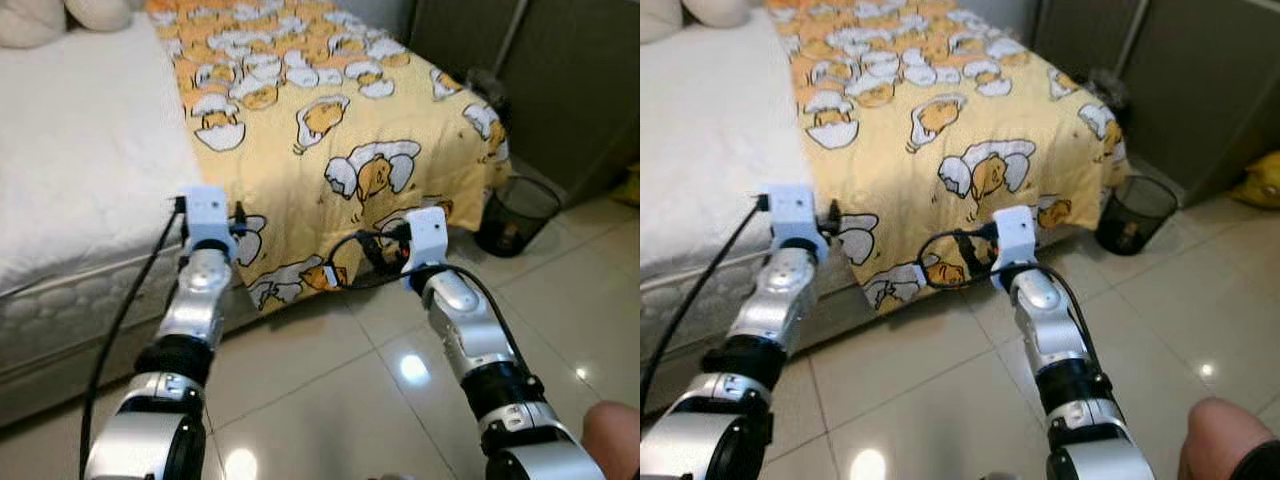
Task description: Clean up the room
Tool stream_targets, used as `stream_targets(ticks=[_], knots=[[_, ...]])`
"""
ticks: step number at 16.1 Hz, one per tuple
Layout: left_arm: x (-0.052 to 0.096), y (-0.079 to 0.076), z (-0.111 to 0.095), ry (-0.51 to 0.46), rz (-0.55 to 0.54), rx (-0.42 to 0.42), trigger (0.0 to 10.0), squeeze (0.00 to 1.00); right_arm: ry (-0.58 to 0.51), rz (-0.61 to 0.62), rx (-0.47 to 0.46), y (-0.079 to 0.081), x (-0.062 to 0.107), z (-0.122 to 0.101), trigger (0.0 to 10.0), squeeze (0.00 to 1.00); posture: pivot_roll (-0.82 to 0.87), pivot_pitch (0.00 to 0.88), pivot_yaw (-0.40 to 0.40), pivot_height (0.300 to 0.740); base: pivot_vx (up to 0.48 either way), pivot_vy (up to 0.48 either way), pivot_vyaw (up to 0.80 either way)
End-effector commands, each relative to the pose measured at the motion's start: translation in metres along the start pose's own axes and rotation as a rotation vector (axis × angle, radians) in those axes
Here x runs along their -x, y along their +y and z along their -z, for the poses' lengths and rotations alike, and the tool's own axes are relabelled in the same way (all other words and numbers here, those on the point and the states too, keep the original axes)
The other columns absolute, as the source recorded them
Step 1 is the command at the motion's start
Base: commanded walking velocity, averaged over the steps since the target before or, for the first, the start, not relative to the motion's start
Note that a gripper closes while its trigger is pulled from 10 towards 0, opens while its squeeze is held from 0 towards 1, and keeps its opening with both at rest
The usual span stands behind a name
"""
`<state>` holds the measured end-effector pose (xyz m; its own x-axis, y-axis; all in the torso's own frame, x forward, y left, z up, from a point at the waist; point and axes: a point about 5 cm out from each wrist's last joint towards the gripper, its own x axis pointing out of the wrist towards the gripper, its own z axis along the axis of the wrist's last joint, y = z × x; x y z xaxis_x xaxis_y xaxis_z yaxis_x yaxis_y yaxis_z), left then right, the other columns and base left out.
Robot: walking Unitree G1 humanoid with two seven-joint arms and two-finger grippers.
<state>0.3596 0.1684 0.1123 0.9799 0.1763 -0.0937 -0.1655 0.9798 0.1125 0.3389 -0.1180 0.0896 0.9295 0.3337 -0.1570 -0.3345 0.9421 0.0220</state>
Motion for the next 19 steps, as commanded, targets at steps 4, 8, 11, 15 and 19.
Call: stream_targets(ticks=[4,8,11,15,19], knots=[[-0.0028,0.0121,-0.0024,0.000,-0.053,0.009,10.0,0.00,-0.009,-0.028,0.012,0.0055,-0.0031,-0.0026,10.0,0.00,-0.06,0.046,-0.009,0.740,0.480,0.000,0.00],[-0.0024,0.0115,0.0003,0.013,-0.064,0.021,10.0,0.00,-0.015,-0.039,0.018,0.0065,-0.0039,-0.0039,10.0,0.00,-0.06,0.034,-0.012,0.740,0.480,0.000,0.50],[-0.0032,0.0118,0.0003,0.018,-0.067,0.024,10.0,0.00,-0.013,-0.040,0.017,0.0063,-0.0051,-0.0040,10.0,0.00,-0.05,0.032,-0.013,0.740,0.480,0.000,0.66],[-0.0044,0.0141,0.0009,0.025,-0.077,0.020,10.0,0.00,-0.010,-0.045,0.013,0.0069,-0.0063,-0.0037,10.0,0.00,-0.05,0.035,-0.014,0.740,0.480,0.000,0.63],[-0.0043,0.0128,0.0028,0.038,-0.073,0.014,10.0,0.00,-0.008,-0.046,0.010,0.0061,-0.0066,-0.0038,10.0,0.00,-0.05,0.039,-0.015,0.740,0.480,0.000,0.63]])
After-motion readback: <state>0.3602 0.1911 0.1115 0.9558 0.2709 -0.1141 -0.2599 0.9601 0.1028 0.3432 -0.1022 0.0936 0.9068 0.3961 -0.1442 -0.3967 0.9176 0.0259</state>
